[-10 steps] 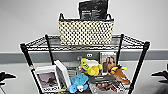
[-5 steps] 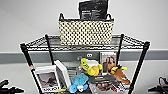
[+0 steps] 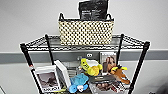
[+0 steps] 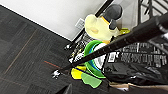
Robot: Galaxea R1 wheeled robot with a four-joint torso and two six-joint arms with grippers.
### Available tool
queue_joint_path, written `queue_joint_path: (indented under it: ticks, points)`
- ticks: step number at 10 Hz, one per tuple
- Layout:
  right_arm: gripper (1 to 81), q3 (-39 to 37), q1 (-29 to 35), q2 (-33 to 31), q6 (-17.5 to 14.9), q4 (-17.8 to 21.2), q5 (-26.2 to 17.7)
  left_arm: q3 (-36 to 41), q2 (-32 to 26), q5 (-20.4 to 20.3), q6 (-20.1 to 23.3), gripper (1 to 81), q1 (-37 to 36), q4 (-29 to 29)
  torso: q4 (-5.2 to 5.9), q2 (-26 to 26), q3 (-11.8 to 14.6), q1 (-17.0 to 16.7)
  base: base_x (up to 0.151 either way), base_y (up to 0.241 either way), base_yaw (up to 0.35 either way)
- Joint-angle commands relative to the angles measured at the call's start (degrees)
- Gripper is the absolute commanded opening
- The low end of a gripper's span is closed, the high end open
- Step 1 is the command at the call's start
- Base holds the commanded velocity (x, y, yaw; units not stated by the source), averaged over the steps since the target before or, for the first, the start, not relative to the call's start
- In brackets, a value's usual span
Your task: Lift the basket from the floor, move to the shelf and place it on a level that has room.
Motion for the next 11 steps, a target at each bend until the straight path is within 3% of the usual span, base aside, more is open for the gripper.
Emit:
queue_joint_path:
  ticks: [1,3,5,7,11]
  points:
    - [81.1,-1.4,-1.1,1.6,-3.6,1.1,2.2,-2.4,2.3,-4.4,3.5,81.1,2.4,0.2,0.00,0.0,0.0,0.0,0.000,0.000,0.000]
    - [81.1,-2.2,-5.6,4.8,-4.1,0.9,5.0,-3.8,5.8,-5.4,4.8,81.1,7.3,0.3,0.00,0.0,0.0,0.0,0.000,0.000,0.000]
    - [81.1,-4.3,-9.7,8.4,-6.0,0.8,6.8,-5.8,9.1,-9.5,6.3,81.1,11.6,0.2,0.00,0.0,0.0,0.0,0.000,0.000,0.000]
    - [81.1,-7.2,-13.3,11.9,-7.5,0.7,8.7,-6.6,10.9,-10.4,7.3,81.1,14.3,0.3,0.00,0.0,0.0,0.0,0.000,0.000,0.000]
    - [81.1,-12.5,-19.6,18.6,-10.5,0.6,12.1,-14.1,20.2,-10.7,10.2,81.1,19.4,0.3,0.00,0.0,0.0,0.0,0.000,0.000,0.000]
